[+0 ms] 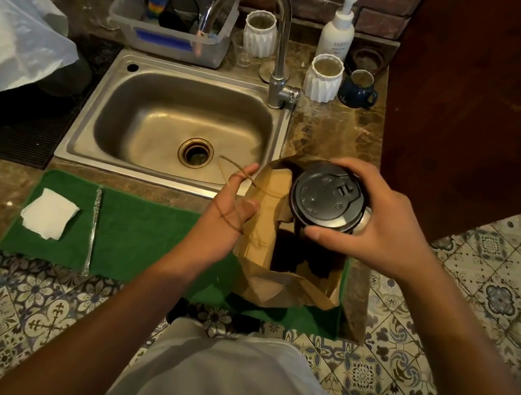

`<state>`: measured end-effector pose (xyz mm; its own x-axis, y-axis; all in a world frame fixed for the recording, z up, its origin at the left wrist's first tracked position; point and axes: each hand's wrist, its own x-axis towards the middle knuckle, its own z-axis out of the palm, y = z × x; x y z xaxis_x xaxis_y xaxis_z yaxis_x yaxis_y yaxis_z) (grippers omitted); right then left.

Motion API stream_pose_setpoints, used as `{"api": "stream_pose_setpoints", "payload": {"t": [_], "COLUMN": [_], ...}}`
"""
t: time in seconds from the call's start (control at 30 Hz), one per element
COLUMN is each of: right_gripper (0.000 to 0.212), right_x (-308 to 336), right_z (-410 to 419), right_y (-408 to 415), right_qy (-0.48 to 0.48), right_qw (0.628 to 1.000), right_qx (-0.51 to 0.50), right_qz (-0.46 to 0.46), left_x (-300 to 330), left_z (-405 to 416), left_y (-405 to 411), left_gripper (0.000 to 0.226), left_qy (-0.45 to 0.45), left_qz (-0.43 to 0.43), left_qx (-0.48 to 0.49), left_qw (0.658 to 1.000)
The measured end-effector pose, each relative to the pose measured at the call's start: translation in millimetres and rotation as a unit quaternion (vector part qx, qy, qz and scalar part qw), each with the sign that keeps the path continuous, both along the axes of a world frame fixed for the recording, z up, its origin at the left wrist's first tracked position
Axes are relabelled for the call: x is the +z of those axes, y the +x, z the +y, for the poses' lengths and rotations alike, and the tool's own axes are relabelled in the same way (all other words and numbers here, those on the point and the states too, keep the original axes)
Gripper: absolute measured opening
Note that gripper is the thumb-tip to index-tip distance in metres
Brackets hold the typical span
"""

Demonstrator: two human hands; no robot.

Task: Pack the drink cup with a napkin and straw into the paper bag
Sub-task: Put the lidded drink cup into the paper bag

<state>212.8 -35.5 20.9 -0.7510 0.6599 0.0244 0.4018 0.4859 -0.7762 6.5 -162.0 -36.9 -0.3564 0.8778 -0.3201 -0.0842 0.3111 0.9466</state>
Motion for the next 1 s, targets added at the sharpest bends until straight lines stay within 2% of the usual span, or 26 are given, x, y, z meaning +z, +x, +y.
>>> {"api": "stream_pose_setpoints", "payload": {"t": [0.3,0.47,0.7,0.83,1.0], "right_gripper": [0.094,0.096,0.100,0.099,0.087], "right_x": [-0.8,-1.8,8.0,7.8,6.5], "right_z": [11.8,16.8,33.6,37.9,38.6], "right_y": [-2.4,-7.2,-37.9,-61.8,-86.1], "right_qy": [0.105,0.187,0.295,0.330,0.269], "right_qw": [0.985,0.952,0.889,0.846,0.846], "right_qx": [0.081,0.137,0.174,0.195,0.202], "right_qz": [-0.113,-0.200,-0.303,-0.372,-0.414], "left_x": [4.0,4.0,10.2,14.5,16.5], "left_z": [-8.1,-7.8,2.4,9.3,8.1], "left_y": [-8.3,-5.4,-5.6,-2.8,2.1], "left_gripper": [0.063,0.061,0.059,0.060,0.066], "left_qy": [0.026,0.046,0.026,0.011,-0.012], "left_qz": [-0.009,-0.015,0.005,0.064,0.160], "left_qx": [-0.031,-0.037,-0.013,-0.015,-0.015], "left_qw": [0.999,0.998,1.000,0.998,0.987]}}
